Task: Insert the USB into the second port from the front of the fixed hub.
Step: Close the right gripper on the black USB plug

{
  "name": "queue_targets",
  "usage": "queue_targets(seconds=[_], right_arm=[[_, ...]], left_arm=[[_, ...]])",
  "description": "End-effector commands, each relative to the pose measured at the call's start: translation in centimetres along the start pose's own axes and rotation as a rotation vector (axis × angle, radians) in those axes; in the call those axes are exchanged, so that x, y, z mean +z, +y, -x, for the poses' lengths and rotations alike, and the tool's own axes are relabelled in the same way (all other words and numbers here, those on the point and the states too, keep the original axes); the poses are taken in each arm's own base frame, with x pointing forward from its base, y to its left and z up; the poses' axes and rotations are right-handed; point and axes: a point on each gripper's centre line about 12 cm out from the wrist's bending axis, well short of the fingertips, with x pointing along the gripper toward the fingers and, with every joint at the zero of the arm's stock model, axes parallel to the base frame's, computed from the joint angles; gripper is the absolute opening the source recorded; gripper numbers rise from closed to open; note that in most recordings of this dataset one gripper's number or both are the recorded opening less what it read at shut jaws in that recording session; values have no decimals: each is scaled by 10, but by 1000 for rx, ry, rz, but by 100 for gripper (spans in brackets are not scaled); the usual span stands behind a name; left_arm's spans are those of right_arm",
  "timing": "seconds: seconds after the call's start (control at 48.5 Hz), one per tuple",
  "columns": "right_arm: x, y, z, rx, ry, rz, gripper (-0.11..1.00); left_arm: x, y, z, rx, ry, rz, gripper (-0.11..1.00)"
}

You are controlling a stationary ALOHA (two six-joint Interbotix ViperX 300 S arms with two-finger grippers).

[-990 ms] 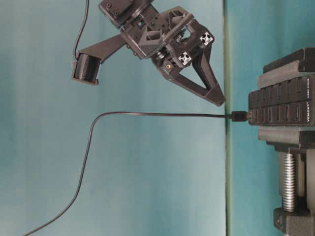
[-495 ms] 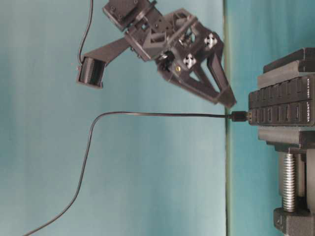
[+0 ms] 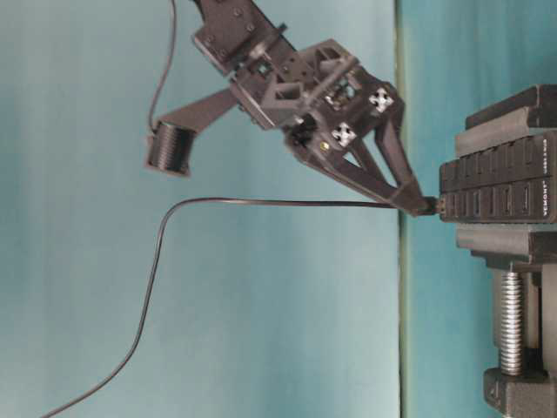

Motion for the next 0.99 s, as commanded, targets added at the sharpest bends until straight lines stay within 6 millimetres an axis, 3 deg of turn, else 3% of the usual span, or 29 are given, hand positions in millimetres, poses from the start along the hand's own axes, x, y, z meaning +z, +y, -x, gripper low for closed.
queue_targets(seconds=[0.0, 0.598, 0.97], right_arm=[[14, -2, 2, -5, -40, 5, 84], [12, -7, 0, -14, -26, -2, 82], [11, -7, 0, -14, -25, -2, 51]], left_arm=[[4, 0, -1, 1, -11, -1, 0], [3, 0, -1, 1, -8, 2, 0], [3, 0, -1, 1, -8, 2, 0]])
